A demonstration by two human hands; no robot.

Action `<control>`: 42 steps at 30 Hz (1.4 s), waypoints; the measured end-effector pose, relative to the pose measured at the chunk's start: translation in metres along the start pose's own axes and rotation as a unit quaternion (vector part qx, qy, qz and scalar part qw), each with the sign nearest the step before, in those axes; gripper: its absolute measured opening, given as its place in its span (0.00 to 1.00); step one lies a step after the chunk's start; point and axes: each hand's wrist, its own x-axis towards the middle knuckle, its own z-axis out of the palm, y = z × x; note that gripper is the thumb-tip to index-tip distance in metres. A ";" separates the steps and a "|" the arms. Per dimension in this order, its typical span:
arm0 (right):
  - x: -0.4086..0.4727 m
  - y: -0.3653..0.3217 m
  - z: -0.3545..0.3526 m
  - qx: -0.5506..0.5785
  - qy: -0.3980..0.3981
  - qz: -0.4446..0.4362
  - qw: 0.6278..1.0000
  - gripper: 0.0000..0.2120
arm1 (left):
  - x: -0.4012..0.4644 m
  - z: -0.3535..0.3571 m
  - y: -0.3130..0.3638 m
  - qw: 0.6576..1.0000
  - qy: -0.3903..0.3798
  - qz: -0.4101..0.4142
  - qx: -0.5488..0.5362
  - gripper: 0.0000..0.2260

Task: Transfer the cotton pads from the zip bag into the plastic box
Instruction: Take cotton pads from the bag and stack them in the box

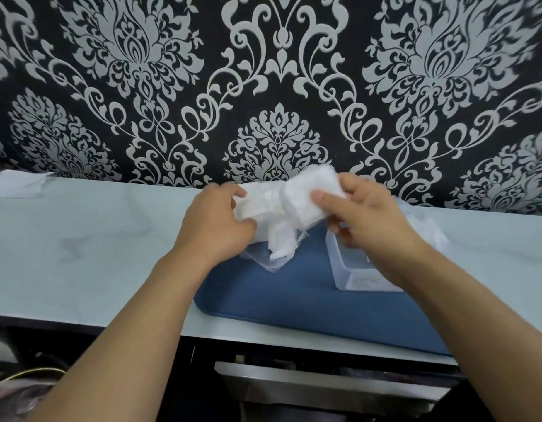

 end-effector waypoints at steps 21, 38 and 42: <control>-0.010 0.002 -0.031 0.245 0.026 0.134 0.960 0.22 | -0.021 0.061 0.097 0.919 -0.207 0.079 -0.327 0.18; -0.006 0.005 -0.077 0.013 0.014 0.071 0.997 0.17 | -0.005 0.070 0.102 0.886 -0.179 -0.021 -0.428 0.22; 0.001 0.004 -0.075 -0.002 0.093 0.084 0.992 0.19 | -0.003 0.070 0.095 0.905 -0.158 -0.012 -0.394 0.22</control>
